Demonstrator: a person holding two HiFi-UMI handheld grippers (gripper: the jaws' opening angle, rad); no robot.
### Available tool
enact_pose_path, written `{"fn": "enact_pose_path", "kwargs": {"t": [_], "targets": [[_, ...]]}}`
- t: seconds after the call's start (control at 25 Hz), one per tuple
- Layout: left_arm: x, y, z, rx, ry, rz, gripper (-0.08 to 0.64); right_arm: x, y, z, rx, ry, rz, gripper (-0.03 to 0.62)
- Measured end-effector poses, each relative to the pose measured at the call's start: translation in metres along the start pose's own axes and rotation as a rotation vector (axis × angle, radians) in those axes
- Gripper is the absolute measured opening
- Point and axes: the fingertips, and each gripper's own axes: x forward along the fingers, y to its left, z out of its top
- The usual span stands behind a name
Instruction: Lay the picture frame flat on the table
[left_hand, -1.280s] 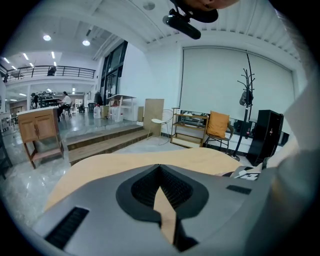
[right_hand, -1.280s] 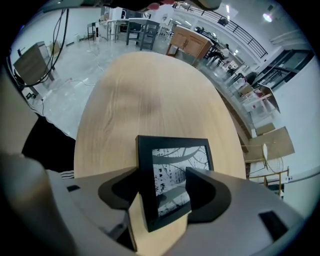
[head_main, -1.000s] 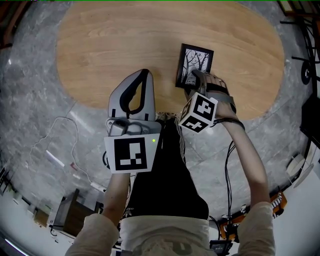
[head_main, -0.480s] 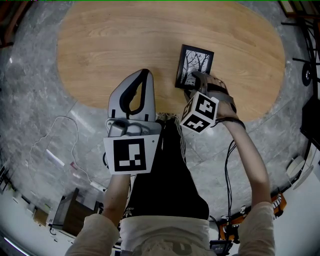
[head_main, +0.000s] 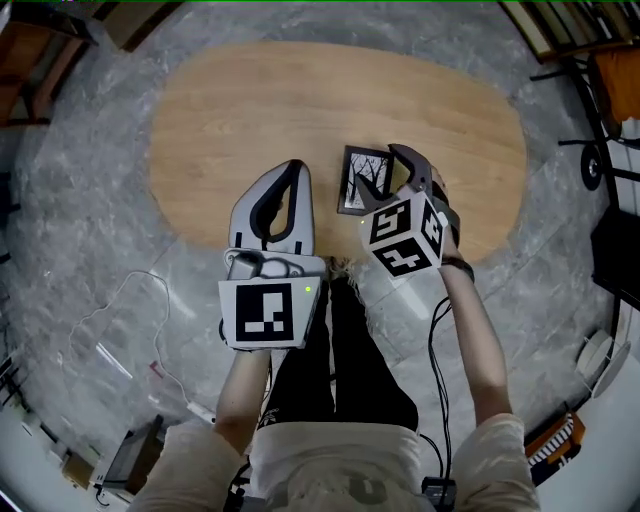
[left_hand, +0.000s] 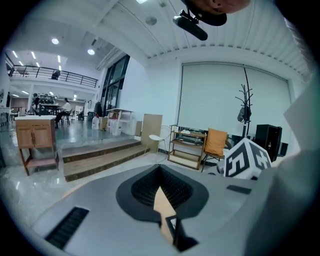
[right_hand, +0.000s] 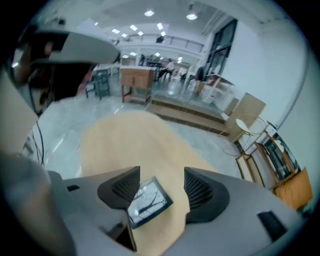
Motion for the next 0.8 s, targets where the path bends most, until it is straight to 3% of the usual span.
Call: {"fn": "enact_pose_path", "kwargs": {"t": [0.16,0.2,0.28,0.32,0.56,0.8], "targets": [[-0.007,-0.008,0.074,0.030,-0.077,-0.027,0.009,-0.079,-0.058,0.077,0.306,-0.240,-0.121,0.264],[-0.012,-0.011,0.087,0.033,-0.070,-0.030,0.009,-0.104,-0.069,0.087,0.365,-0.288,-0.170,0.225],[-0.023,-0.021,0.115,0.030,-0.055,-0.034,0.009,-0.157,-0.092,0.103,0.459,-0.373,-0.284,0.046],[-0.030,-0.027,0.131,0.022,-0.057,-0.040,0.009,-0.184,-0.100,0.108,0.494,-0.405,-0.327,0.008],[-0.082,-0.063,0.209,0.044,-0.113,-0.053,0.009,-0.328,-0.100,0.124,0.595,-0.580,-0.487,0.006],[-0.115,-0.083,0.243,0.046,-0.159,-0.050,0.009,-0.398,-0.079,0.117,0.602,-0.674,-0.501,0.006]]}}
